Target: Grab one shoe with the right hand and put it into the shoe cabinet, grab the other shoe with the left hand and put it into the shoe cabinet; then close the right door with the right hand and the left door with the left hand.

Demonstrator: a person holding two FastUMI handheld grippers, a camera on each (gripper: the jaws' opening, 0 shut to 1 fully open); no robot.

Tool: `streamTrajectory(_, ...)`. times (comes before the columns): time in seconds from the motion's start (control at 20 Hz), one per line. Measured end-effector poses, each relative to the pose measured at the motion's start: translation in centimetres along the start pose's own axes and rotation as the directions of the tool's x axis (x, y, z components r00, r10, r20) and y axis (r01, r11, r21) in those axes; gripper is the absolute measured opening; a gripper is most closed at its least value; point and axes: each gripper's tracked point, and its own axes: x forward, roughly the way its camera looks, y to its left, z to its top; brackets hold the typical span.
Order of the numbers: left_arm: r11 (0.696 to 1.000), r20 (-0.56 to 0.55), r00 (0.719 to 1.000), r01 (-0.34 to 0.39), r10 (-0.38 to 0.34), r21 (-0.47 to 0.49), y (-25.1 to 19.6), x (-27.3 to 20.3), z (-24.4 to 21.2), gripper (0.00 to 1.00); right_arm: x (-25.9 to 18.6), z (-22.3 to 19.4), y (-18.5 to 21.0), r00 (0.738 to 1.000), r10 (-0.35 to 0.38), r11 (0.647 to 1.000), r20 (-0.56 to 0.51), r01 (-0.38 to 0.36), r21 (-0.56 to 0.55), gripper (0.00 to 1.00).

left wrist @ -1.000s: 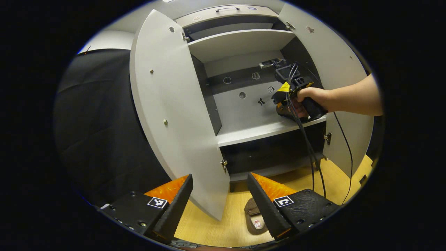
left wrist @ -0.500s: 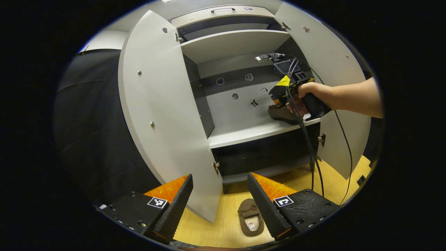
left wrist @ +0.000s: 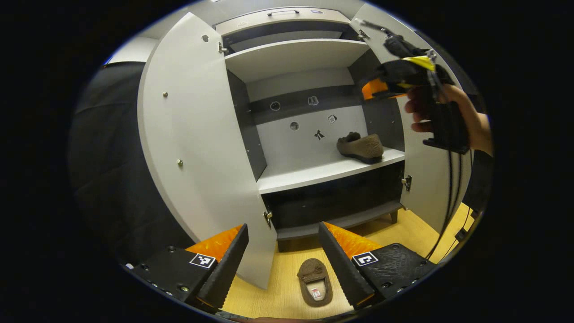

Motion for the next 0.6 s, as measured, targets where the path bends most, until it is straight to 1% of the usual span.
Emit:
streamTrajectory(0.05,1.0,0.01,1.0,0.011,-0.011,-0.011,-0.4,0.2,0.5,0.95,-1.5,0.8,0.1,0.999,-0.004,1.0,0.045,0.005,-0.018,0.58)
streamTrajectory(0.1,0.999,0.018,1.0,0.025,-0.024,-0.023,-0.8,0.4,1.0,0.95,-3.7,0.6,0.1,0.997,-0.017,0.999,0.075,0.019,-0.036,0.65)
streamTrajectory(0.15,0.998,0.023,0.999,0.045,-0.044,-0.035,-1.4,0.5,1.4,0.95,-5.2,0.0,0.4,0.996,-0.019,0.998,0.089,0.024,-0.052,0.68)
streamTrajectory(0.2,0.998,0.039,0.998,0.047,-0.045,-0.043,-1.6,0.6,2.1,0.95,-7.1,-1.1,1.0,0.996,-0.013,0.998,0.092,0.019,-0.062,0.72)
streamTrajectory(0.25,0.998,0.062,0.998,0.034,-0.031,-0.05,-1.3,0.6,2.9,0.95,-8.6,-2.2,1.3,0.996,-0.005,0.997,0.093,0.012,-0.072,0.75)
streamTrajectory(0.35,0.997,0.102,0.995,0.015,-0.008,-0.071,-0.9,0.6,4.3,0.95,-10.5,-5.0,1.2,0.999,-0.019,0.996,0.045,0.023,-0.087,0.83)
streamTrajectory(0.4,0.996,0.116,0.993,0.013,-0.003,-0.085,-0.9,0.5,4.9,0.95,-11.3,-6.2,0.7,0.999,-0.036,0.996,0.01,0.037,-0.077,0.89)
streamTrajectory(0.45,0.995,0.13,0.992,0.012,0.001,-0.1,-0.8,0.5,5.5,0.95,-11.8,-6.6,0.7,0.999,-0.034,0.998,-0.005,0.033,-0.058,0.91)
streamTrajectory(0.6,0.991,0.147,0.989,0.011,0.008,-0.133,-1.0,0.4,6.4,0.96,-11.5,-7.8,-0.6,0.997,-0.039,0.999,-0.064,0.04,0.013,0.92)
